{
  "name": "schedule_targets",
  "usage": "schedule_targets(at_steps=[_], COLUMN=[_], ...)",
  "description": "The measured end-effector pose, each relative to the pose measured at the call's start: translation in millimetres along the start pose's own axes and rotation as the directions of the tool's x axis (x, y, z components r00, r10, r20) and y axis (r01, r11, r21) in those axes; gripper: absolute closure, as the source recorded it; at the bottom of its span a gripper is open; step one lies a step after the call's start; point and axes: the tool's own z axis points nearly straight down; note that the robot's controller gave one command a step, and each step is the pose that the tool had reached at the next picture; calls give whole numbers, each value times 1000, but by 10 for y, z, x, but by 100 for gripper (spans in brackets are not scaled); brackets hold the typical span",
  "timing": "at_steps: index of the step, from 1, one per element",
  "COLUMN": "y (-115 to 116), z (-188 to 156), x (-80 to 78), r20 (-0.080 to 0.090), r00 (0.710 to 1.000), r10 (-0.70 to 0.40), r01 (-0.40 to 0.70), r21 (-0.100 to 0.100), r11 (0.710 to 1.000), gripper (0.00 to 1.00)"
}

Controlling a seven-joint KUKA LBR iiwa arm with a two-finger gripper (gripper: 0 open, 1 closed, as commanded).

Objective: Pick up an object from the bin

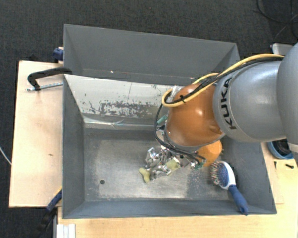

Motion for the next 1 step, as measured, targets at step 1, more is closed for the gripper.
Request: schedule_targets(at_steps=[1], y=[-289], z=[-1673], x=[82], r20=[9], r00=[997], r10=[-78], r01=[77], r21=[9], r11=[997], gripper=[100])
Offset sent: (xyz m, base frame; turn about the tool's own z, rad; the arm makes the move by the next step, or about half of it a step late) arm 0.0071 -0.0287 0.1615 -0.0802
